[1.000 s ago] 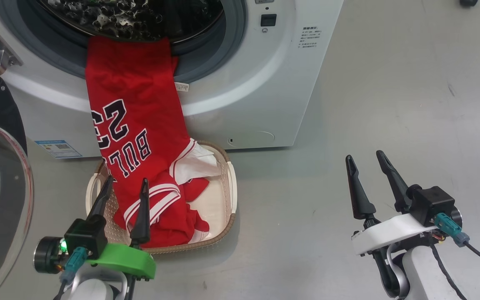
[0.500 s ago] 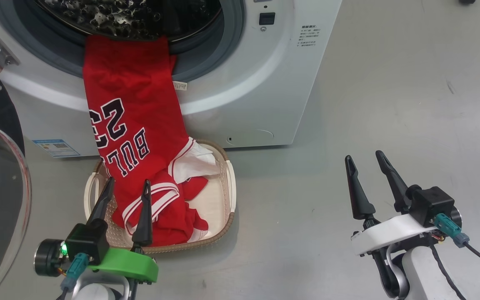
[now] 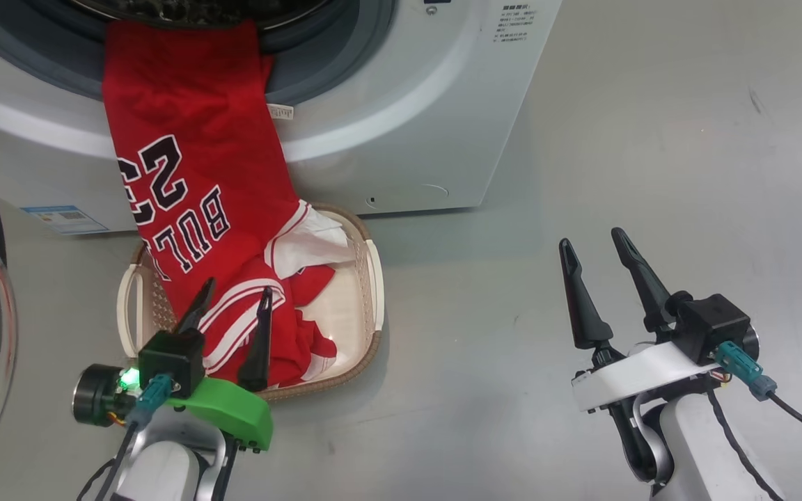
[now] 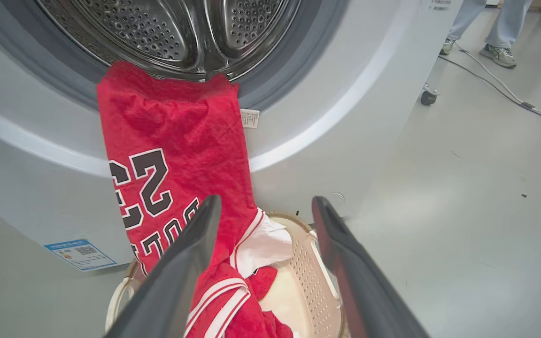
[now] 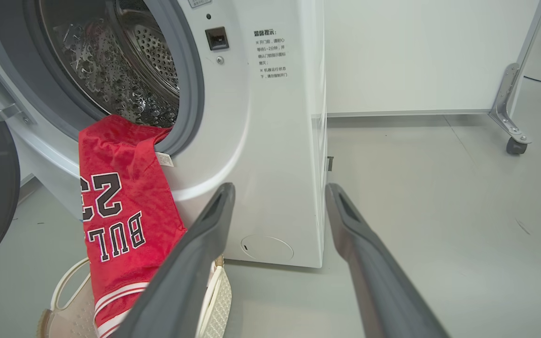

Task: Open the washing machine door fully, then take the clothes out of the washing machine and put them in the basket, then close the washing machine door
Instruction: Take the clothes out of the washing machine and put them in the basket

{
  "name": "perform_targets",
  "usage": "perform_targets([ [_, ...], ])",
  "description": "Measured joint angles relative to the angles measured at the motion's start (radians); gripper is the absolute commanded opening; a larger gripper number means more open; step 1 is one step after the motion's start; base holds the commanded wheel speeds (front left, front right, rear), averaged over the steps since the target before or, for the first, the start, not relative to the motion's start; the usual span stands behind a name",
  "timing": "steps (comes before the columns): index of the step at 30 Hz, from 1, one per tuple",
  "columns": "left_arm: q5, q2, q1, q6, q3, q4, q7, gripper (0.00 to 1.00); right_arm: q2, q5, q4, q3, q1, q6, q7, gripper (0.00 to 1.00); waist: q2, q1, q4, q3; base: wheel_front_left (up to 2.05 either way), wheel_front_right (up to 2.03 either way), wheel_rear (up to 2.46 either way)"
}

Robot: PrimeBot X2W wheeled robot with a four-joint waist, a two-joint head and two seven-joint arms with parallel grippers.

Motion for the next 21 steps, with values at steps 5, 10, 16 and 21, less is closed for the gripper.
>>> perform_targets([
  [5,0.000,0.011,-0.049,-0.025,-0.017,0.062,0.061,1.00,0.000,0.011,-0.020,0.017,-0.025,0.000,0.000,1.00,0.0000,0.0000,-0.022,0.043,0.00,0.00,0.00],
  [10,-0.014,0.010,-0.131,-0.042,-0.020,0.131,0.128,1.00,0.000,0.026,-0.031,0.031,-0.049,-0.002,0.000,1.00,0.0000,0.0000,-0.051,0.090,0.00,0.00,0.00],
  [16,-0.030,0.008,-0.234,-0.045,0.007,0.214,0.191,1.00,-0.001,0.060,-0.049,0.045,-0.081,-0.010,0.000,1.00,0.0000,0.0000,-0.088,0.144,0.00,0.00,0.00],
  [21,-0.030,0.011,-0.322,-0.029,0.042,0.265,0.211,1.00,-0.001,0.079,-0.057,0.064,-0.105,-0.012,0.000,1.00,0.0000,0.0000,-0.120,0.182,0.00,0.00,0.00],
])
